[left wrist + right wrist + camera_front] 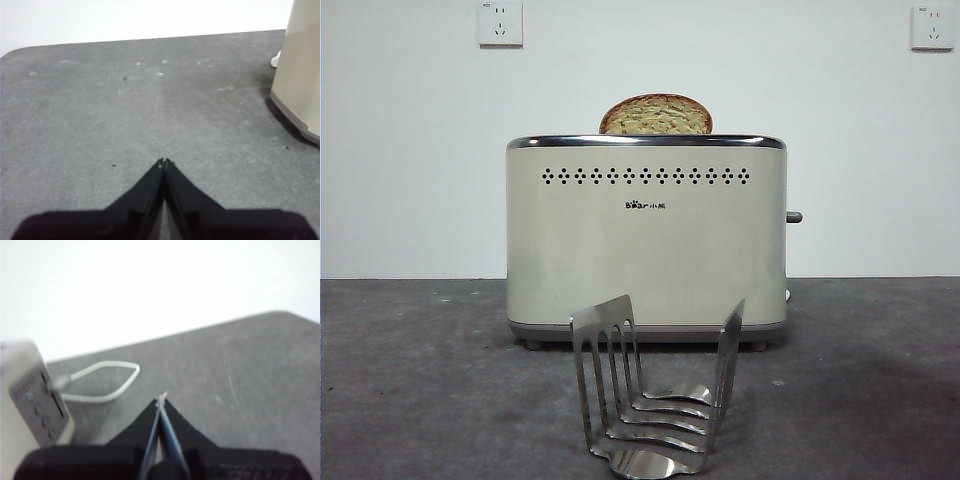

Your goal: Pick up a slice of bread from the rack,put the bread on the toaster,press the button

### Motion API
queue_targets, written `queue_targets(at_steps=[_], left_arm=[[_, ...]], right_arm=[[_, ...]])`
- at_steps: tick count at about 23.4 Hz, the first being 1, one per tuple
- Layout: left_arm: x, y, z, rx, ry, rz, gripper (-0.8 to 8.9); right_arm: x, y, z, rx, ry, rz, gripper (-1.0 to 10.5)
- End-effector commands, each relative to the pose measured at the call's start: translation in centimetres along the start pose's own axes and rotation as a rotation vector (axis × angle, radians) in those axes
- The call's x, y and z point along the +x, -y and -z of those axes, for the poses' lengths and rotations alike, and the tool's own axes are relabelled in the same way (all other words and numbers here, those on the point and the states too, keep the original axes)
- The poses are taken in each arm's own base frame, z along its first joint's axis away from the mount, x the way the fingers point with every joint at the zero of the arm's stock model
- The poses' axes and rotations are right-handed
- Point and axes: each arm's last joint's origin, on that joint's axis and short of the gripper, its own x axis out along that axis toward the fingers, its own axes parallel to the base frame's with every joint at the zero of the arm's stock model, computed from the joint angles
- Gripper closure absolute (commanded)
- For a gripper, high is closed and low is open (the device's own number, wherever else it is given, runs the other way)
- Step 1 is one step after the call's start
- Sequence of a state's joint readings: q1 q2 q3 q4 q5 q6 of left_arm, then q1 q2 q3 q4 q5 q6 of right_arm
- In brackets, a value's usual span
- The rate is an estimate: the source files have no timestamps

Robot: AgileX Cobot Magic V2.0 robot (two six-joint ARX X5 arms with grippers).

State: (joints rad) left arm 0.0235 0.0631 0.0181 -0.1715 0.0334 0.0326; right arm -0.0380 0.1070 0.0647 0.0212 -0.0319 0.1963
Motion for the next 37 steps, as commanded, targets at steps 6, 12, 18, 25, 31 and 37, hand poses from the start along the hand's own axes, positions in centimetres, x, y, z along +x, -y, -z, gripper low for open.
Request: queue_targets(at_steps=[6,12,18,25,31,37], left_arm=[[0.1,0.0,0.3,-0.007,-0.003,-0.002,8.17],[0.1,0.0,0.3,-0.007,-0.003,-0.002,8.17],[0.1,0.0,0.3,-0.007,-0.003,-0.002,8.17],[0.1,0.0,0.3,-0.007,-0.004,-0.002,8.17],[0.1,0.0,0.3,-0.007,-0.005,-0.002,8.17],[0.1,0.0,0.3,-0.007,-0.006,-0.002,8.17]], right_arm=[[-0.4,0.6,2.0,-0.140,-0.067,-0.009,9.5],[-0.5,0.8,2.8,-0.194,-0.154,0.001,9.5],[-0.5,0.8,2.8,-0.192,-0.152,0.015,9.5],[-0.5,0.8,2.8,-0.189,-0.152,0.017,9.5],[-0.5,0.8,2.8,-0.189,-0.153,0.016,9.5],[-0.5,0.8,2.8,-0.189,-0.154,0.016,9.5]])
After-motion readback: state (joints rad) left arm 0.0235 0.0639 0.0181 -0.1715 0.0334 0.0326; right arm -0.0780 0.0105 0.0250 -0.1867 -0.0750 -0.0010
